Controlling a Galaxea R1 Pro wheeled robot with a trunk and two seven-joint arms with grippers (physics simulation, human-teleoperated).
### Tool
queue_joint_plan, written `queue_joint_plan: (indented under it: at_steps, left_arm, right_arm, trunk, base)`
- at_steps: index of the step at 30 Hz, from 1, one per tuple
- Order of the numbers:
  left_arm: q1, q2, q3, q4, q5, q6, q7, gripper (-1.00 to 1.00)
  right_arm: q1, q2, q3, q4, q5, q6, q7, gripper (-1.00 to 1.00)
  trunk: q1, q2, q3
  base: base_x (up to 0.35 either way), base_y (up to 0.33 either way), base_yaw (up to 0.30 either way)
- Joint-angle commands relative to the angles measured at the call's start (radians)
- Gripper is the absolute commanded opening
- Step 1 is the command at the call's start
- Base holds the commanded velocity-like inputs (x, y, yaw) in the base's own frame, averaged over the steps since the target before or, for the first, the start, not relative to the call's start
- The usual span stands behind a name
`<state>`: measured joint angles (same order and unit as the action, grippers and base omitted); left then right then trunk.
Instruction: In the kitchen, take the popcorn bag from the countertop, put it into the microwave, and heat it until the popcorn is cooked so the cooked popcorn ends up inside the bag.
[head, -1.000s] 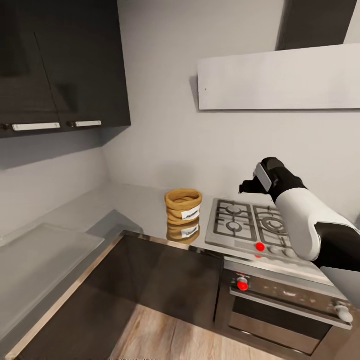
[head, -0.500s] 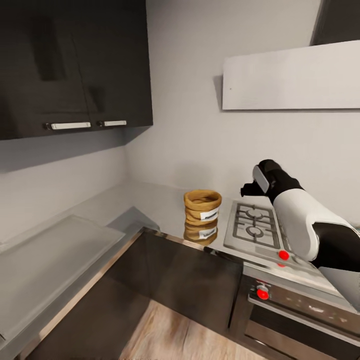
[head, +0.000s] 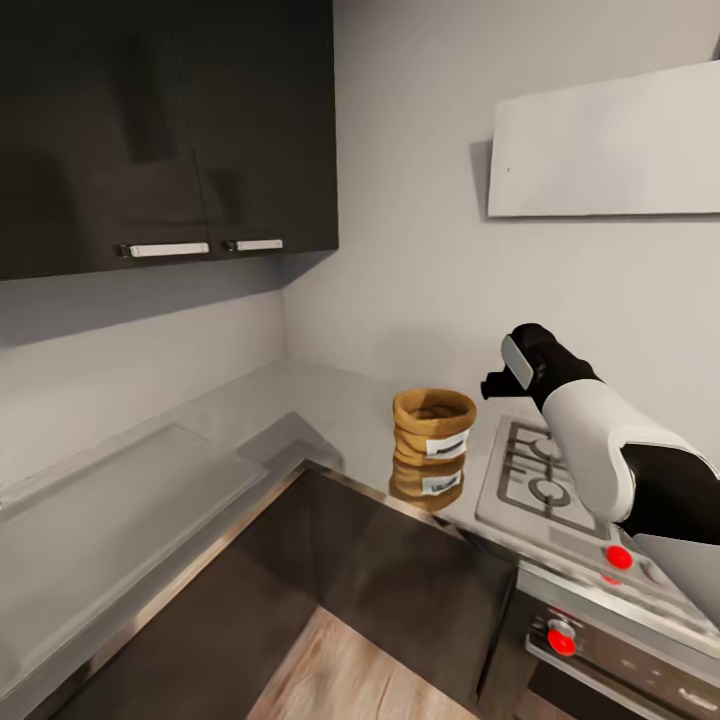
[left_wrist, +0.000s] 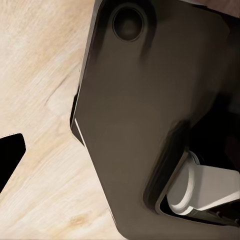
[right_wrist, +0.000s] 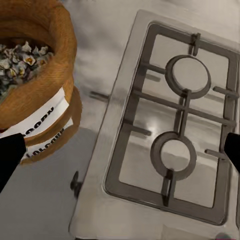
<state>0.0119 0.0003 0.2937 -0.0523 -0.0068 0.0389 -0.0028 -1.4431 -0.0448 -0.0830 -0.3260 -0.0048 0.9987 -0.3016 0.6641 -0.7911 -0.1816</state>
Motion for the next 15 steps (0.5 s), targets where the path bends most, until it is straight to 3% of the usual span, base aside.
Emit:
queue_joint_plan:
  at_steps: [1, 6, 15]
  left_arm:
    - [0.000, 0.000, 0.004, -0.003, 0.000, 0.004, 0.000, 1.00]
    - [0.000, 0.000, 0.004, -0.003, 0.000, 0.004, 0.000, 1.00]
    - [0.000, 0.000, 0.004, -0.003, 0.000, 0.005, 0.000, 1.00]
  right_arm:
    - [0.000, 0.001, -0.006, -0.001, -0.001, 0.003, -0.004, 1.00]
    - [0.000, 0.002, -0.006, 0.001, 0.000, 0.003, -0.004, 1.00]
    - [0.000, 0.002, -0.008, 0.005, -0.001, 0.003, -0.004, 1.00]
  trunk:
    - [0.001, -0.001, -0.002]
    - [0.001, -0.001, -0.003]
    - [0.001, -0.001, -0.006]
  base:
    - [0.237, -0.245, 0.251]
    - [0.224, -0.175, 0.251]
    - [0.073, 0.017, 0.251]
